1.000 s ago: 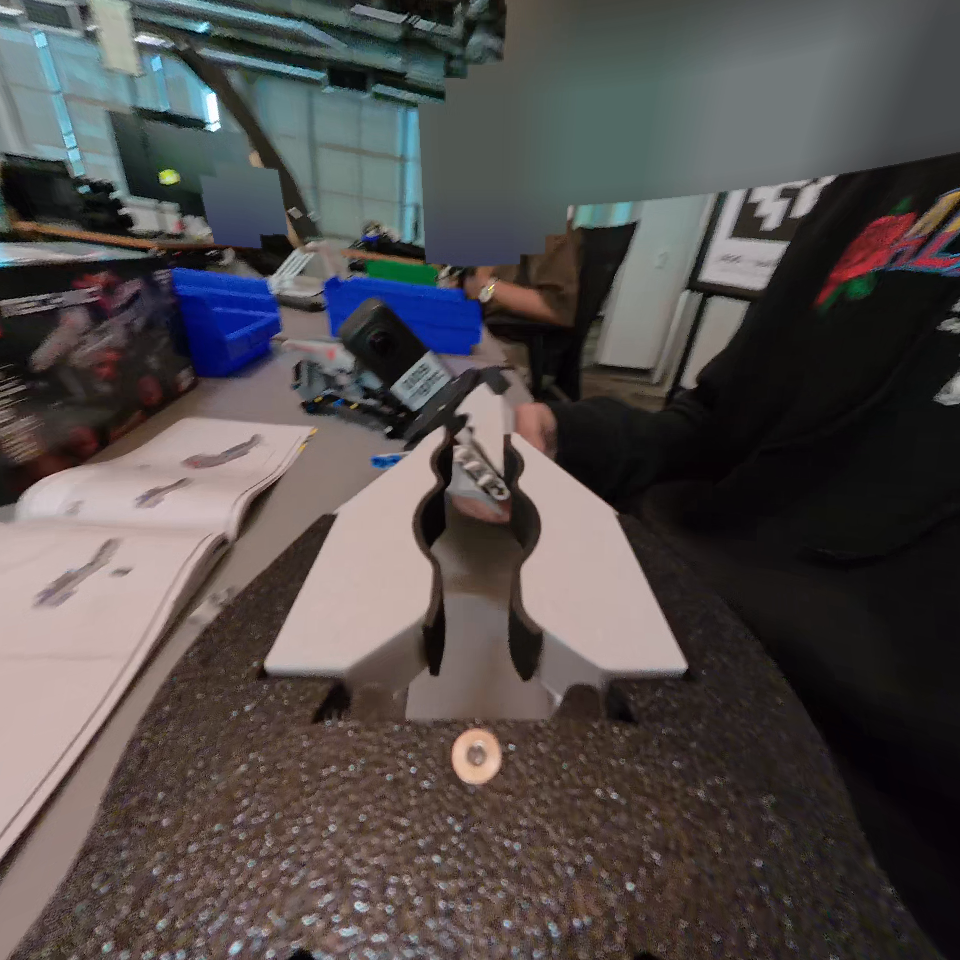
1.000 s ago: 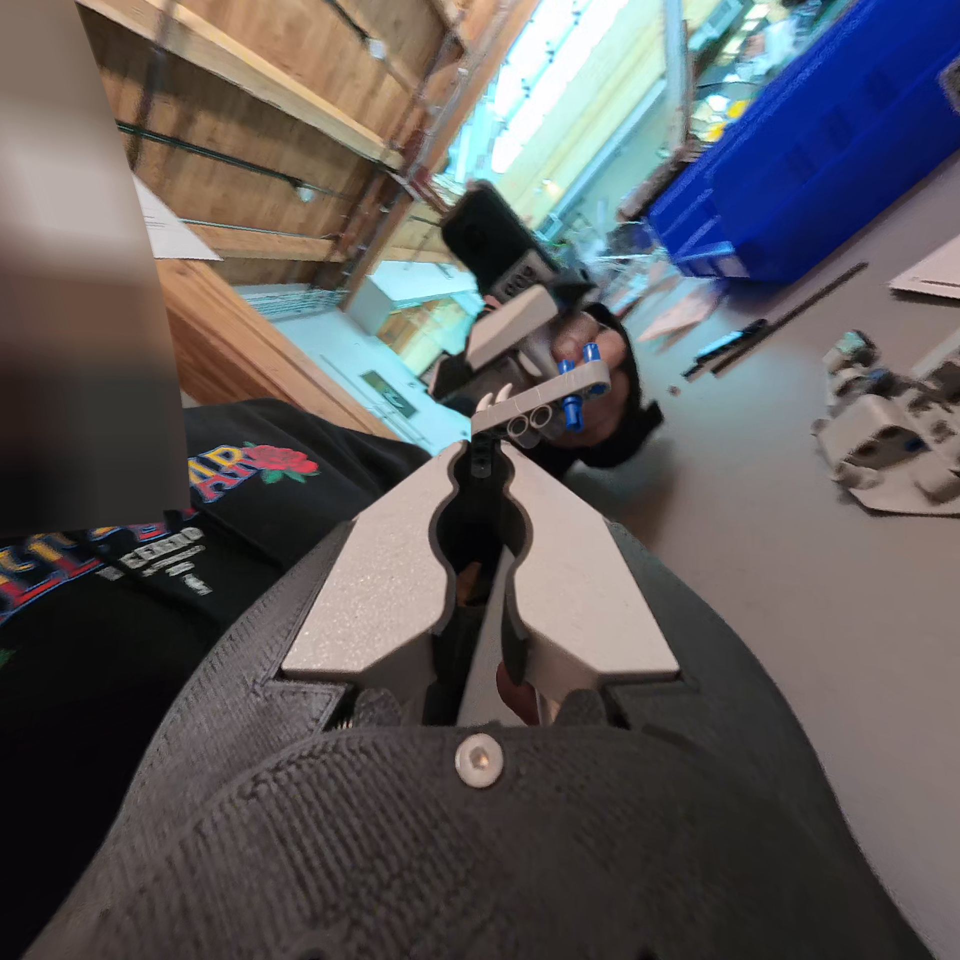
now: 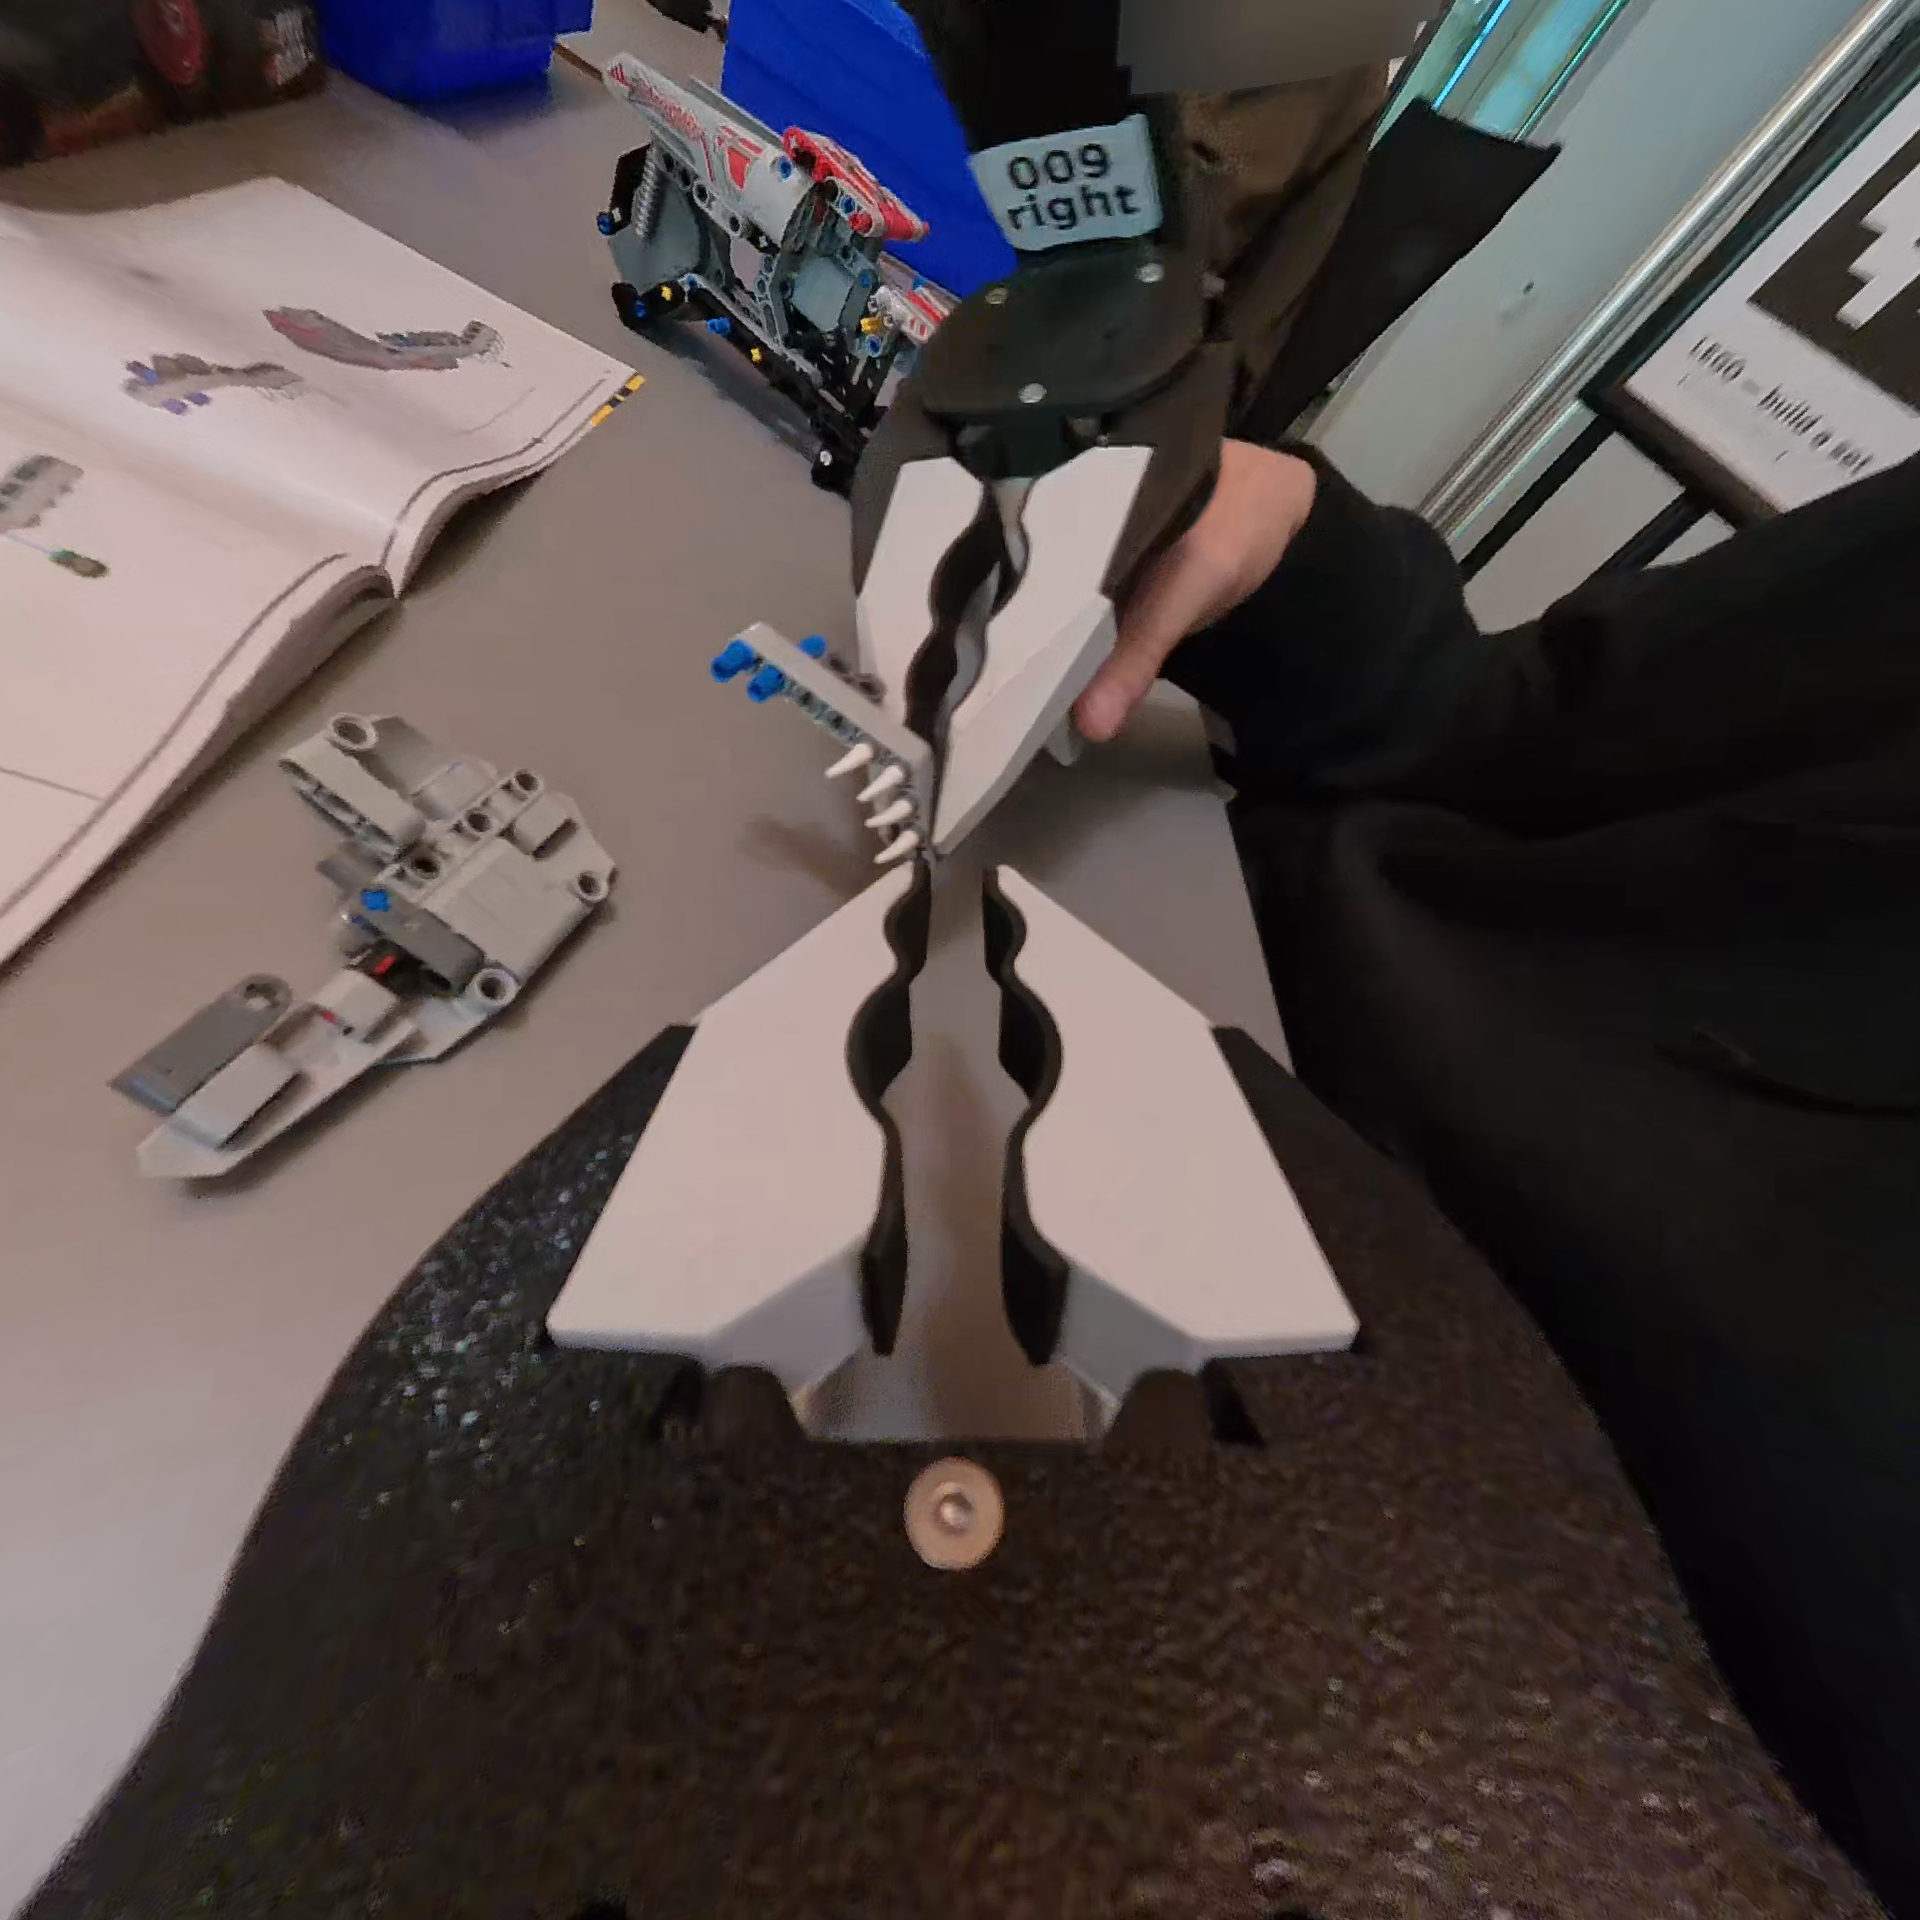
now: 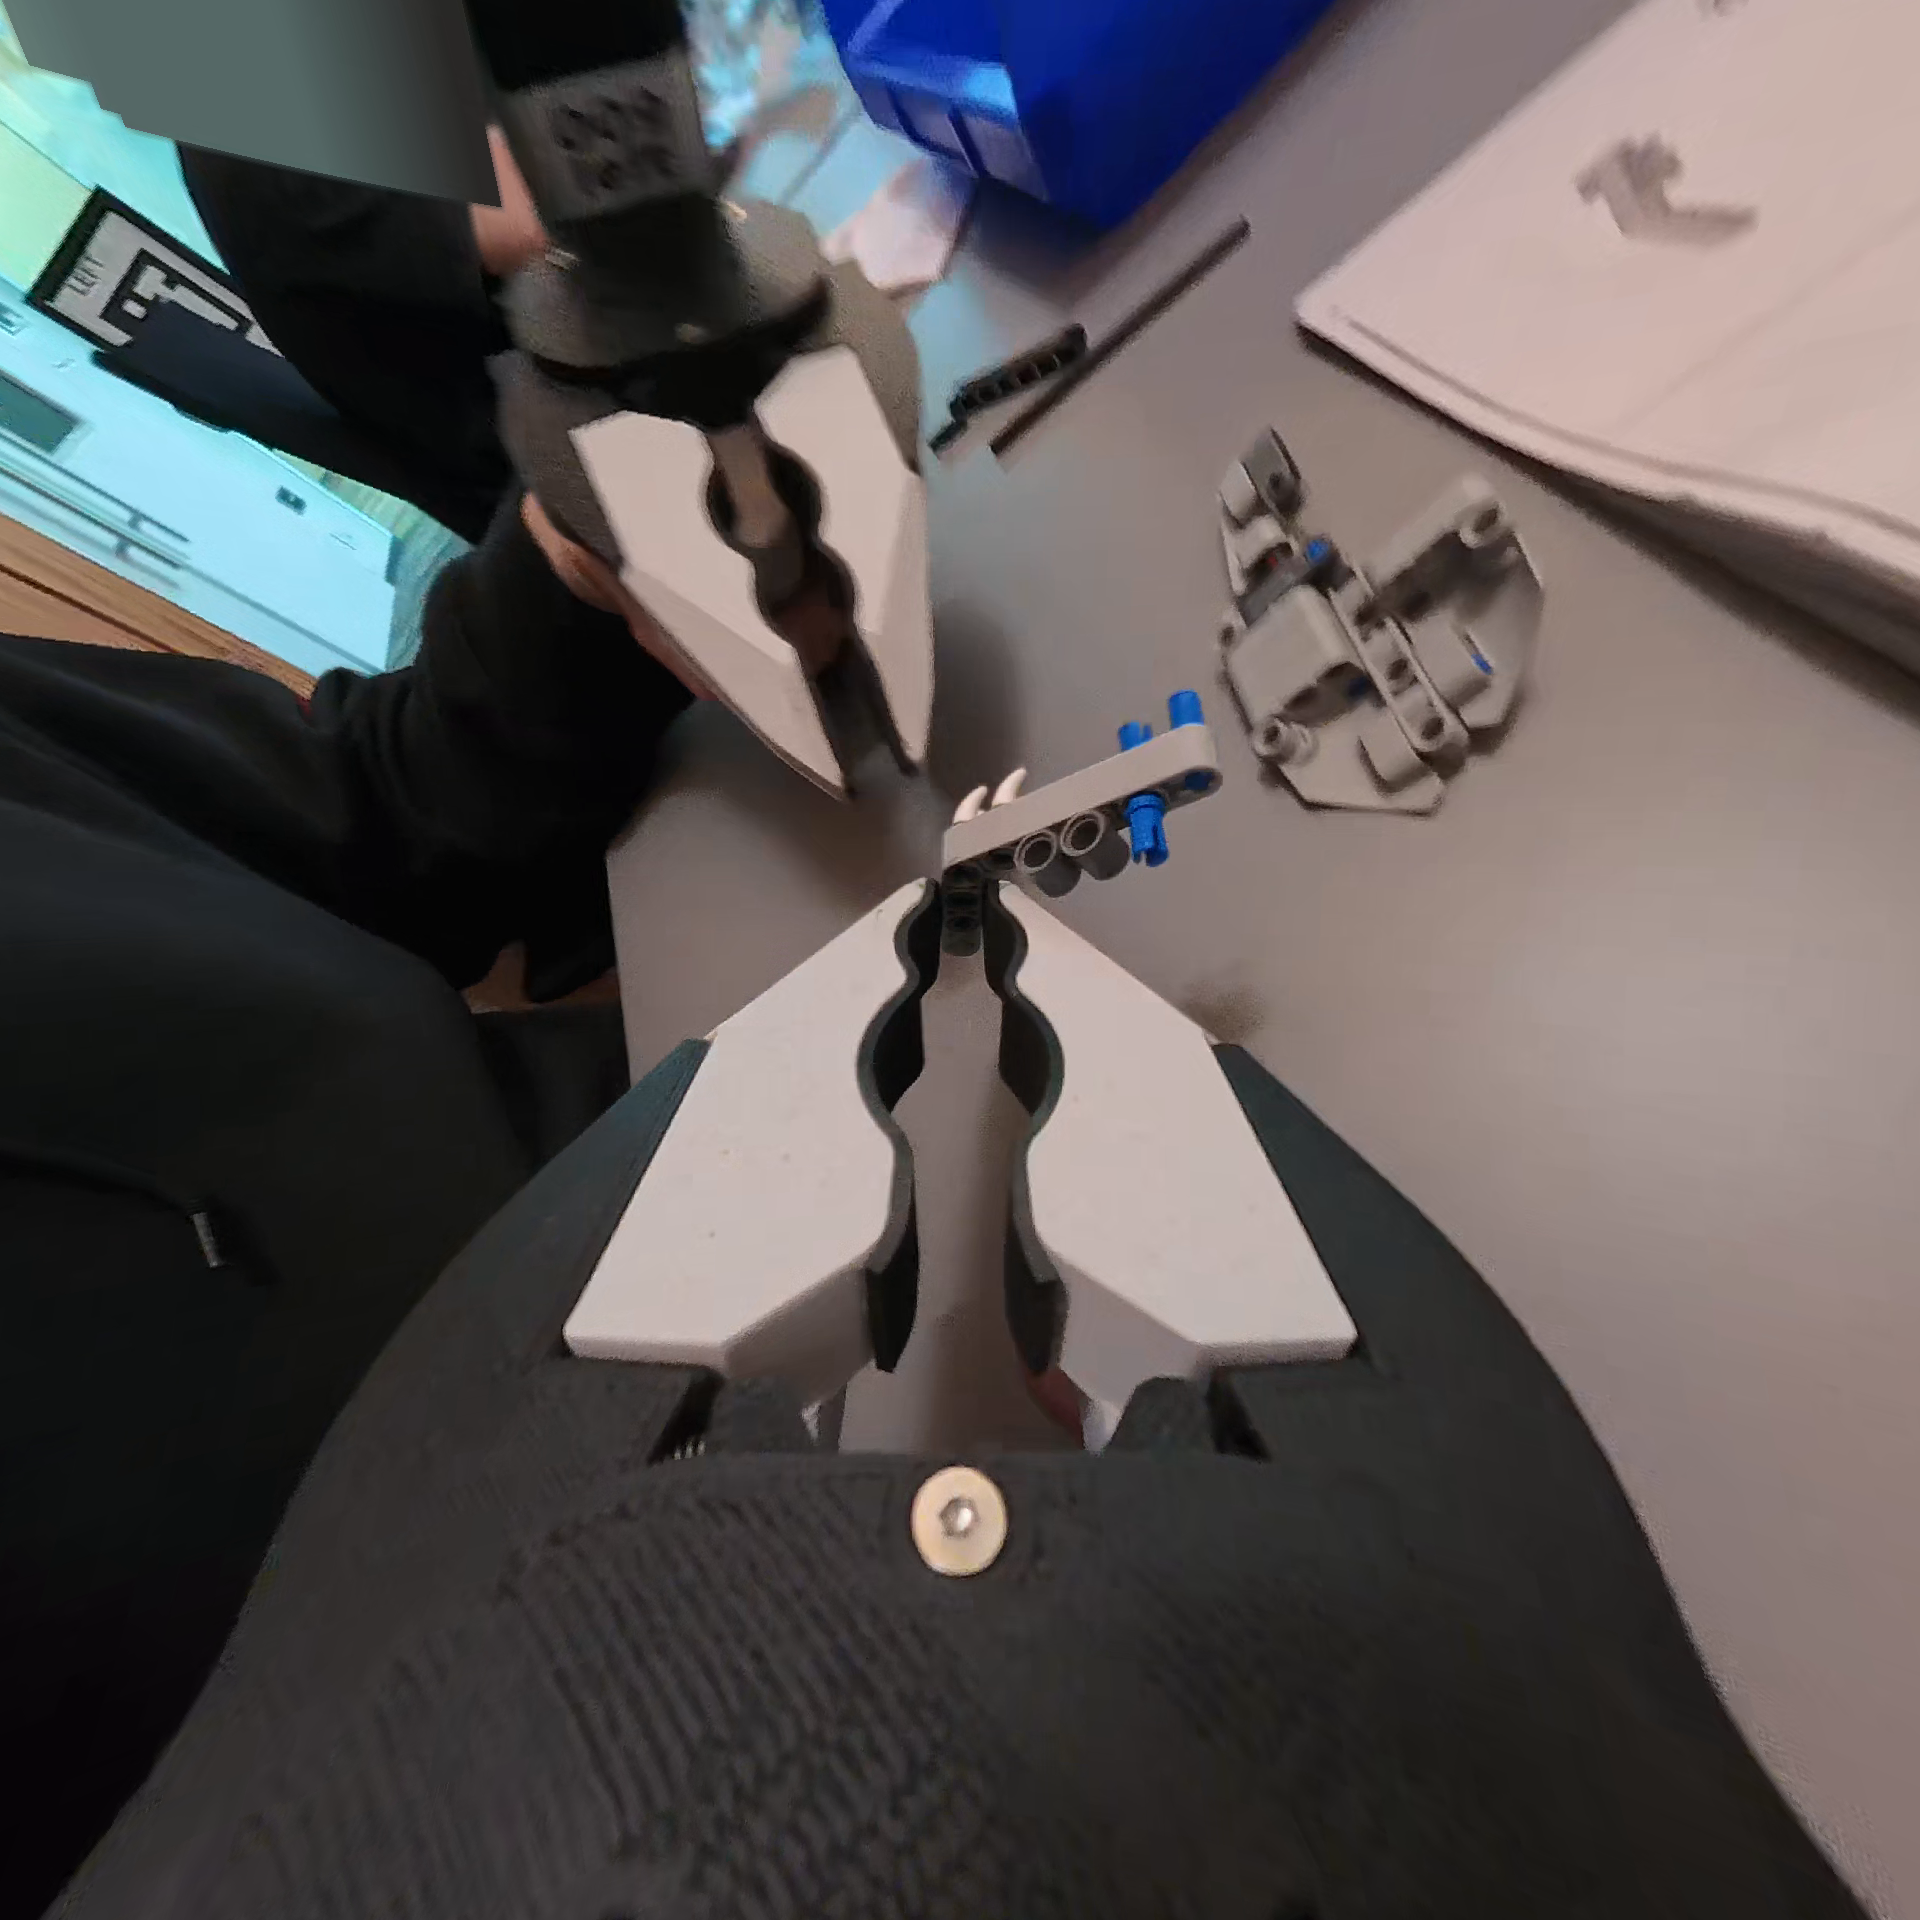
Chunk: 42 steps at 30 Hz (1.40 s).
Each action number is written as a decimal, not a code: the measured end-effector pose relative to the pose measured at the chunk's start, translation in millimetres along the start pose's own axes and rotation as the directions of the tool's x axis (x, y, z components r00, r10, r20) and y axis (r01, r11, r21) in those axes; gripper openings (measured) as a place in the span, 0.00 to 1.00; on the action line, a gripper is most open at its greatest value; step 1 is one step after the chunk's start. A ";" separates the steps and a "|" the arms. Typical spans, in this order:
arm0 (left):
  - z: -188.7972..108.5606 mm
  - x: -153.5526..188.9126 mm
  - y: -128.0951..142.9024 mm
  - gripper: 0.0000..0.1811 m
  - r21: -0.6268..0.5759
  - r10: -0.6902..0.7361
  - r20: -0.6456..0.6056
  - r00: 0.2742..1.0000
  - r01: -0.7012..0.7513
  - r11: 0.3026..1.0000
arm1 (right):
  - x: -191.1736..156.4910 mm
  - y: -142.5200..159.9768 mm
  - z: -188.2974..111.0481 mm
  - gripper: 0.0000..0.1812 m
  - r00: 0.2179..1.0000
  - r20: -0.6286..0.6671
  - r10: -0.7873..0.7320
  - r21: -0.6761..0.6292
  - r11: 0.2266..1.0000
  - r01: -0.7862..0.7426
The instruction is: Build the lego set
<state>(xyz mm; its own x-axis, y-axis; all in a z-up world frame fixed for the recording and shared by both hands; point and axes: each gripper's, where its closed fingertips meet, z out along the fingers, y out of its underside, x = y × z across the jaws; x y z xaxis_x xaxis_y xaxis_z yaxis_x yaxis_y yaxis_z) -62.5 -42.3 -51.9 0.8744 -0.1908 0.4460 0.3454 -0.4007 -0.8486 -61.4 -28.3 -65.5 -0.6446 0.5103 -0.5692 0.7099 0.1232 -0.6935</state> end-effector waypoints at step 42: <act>-303.6 -176.5 69.0 0.08 -0.873 0.231 0.310 0.922 0.180 0.453 | 15.0 10.8 3.0 0.03 0.954 0.258 0.152 -0.067 0.988 -0.139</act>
<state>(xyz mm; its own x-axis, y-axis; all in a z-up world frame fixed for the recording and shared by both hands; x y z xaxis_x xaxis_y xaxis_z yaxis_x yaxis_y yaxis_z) -296.4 -308.3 -102.8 0.9918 0.0095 0.1273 0.0167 -0.9983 -0.0558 -64.2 -21.8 -82.9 -0.5803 0.2862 -0.7625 0.8102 0.1073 -0.5763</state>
